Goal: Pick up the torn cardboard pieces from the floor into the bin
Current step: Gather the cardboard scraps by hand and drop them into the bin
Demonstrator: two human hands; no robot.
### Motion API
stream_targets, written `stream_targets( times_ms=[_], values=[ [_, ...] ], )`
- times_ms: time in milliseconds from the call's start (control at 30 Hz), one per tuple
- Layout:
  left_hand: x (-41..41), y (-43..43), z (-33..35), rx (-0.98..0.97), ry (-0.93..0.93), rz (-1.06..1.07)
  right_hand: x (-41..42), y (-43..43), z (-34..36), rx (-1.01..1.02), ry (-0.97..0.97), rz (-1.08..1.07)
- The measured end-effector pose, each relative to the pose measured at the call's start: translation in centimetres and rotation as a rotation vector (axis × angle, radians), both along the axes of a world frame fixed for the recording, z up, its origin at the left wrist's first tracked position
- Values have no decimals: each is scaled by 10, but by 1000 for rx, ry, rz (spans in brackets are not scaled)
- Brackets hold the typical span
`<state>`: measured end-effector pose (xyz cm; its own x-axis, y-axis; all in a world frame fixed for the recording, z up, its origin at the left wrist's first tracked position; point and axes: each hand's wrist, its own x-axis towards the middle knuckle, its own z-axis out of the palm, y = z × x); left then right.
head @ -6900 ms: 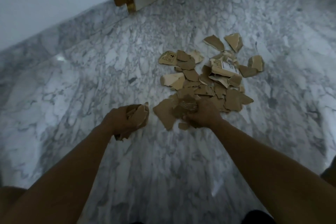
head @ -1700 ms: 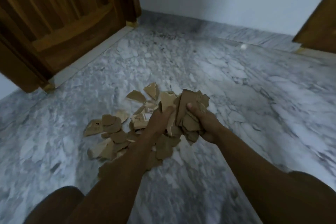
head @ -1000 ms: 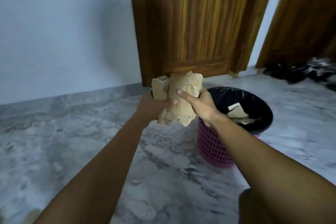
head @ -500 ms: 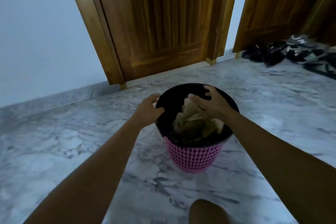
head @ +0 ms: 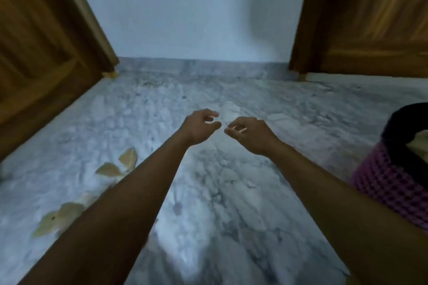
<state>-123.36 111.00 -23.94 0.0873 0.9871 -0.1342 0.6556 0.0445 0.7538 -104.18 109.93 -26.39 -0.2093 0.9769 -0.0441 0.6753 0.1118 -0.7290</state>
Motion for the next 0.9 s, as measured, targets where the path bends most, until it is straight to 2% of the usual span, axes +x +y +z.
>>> stream_targets(
  times_ms=[233, 433, 533, 633, 767, 833, 900],
  values=[
    [-237, -79, -67, -198, 61, 214, -214, -36, -71, -99, -151, 330],
    [-337, -145, -121, -363, 115, 206, -302, -77, -117, -289, -373, 505],
    [-358, -170, -160, -444, 142, 198, -331, -93, -155, -341, -435, 425],
    [-363, -200, -216, -488, 163, 219, -359, -115, -200, -402, -411, 273],
    [-340, -245, -288, -380, 172, 289, -390, -147, -260, -419, -371, 28],
    [-326, -261, -302, -325, 352, 253, -393, -157, -283, -340, -381, -51],
    [-318, -268, -303, -263, 493, 234, -387, -158, -293, -358, -316, -93]
  ],
)
